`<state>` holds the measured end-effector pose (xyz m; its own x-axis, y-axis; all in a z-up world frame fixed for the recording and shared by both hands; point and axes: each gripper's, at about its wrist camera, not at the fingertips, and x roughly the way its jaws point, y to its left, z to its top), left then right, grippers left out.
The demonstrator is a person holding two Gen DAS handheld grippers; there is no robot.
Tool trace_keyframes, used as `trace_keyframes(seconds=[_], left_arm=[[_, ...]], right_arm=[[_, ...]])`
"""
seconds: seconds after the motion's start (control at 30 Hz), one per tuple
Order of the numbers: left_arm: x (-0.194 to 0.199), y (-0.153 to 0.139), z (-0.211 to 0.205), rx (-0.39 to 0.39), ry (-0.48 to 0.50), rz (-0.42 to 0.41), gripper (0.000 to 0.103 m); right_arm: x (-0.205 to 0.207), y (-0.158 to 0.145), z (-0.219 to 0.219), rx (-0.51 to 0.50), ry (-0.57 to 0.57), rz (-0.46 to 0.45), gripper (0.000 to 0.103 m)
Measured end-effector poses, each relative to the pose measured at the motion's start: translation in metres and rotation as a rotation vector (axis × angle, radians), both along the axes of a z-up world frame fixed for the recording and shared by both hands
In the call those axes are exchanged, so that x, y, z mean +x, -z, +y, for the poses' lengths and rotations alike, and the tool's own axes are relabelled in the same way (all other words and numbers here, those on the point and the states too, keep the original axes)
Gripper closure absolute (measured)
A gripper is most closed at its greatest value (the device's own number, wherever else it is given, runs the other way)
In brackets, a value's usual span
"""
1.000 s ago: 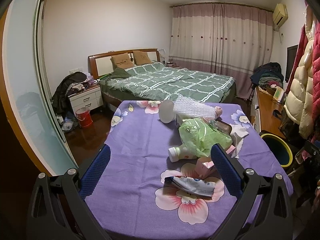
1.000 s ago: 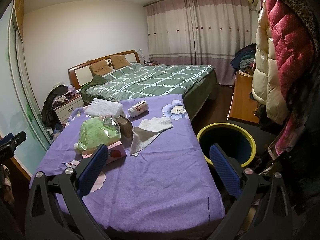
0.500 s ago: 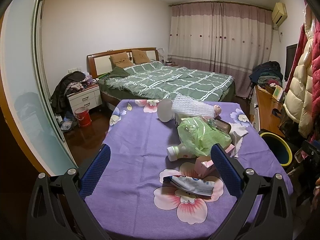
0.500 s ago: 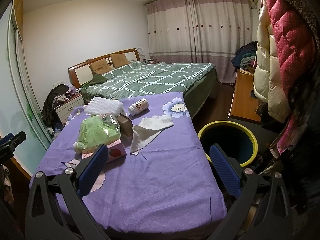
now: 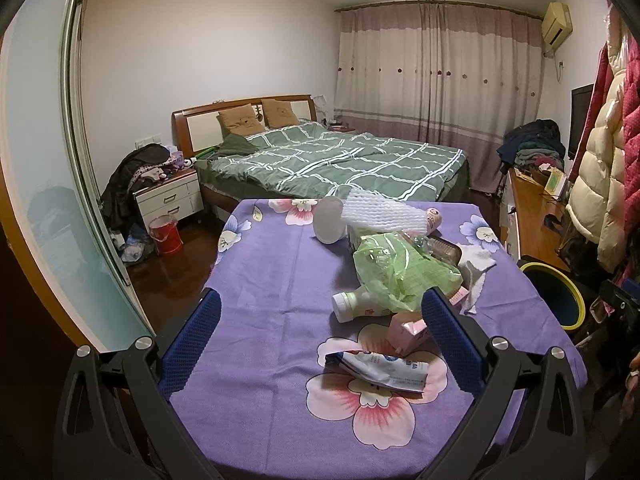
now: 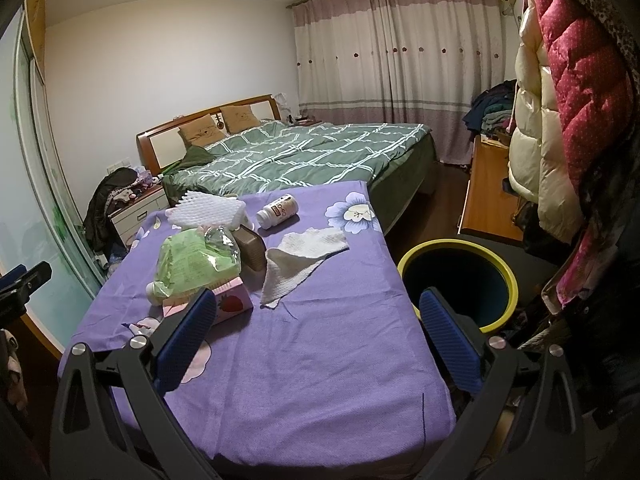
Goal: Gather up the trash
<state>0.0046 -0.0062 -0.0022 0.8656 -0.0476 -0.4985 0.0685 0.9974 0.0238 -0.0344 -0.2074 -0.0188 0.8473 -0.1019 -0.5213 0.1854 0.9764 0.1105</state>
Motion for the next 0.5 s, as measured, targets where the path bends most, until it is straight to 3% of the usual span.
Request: trace_keyframes(seconds=[0.5], left_arm=[[0.032,0.021,-0.005,0.012,-0.006,0.046,0.004]], right_arm=[[0.026,0.011,-0.001,0.014,-0.009,0.029,0.006]])
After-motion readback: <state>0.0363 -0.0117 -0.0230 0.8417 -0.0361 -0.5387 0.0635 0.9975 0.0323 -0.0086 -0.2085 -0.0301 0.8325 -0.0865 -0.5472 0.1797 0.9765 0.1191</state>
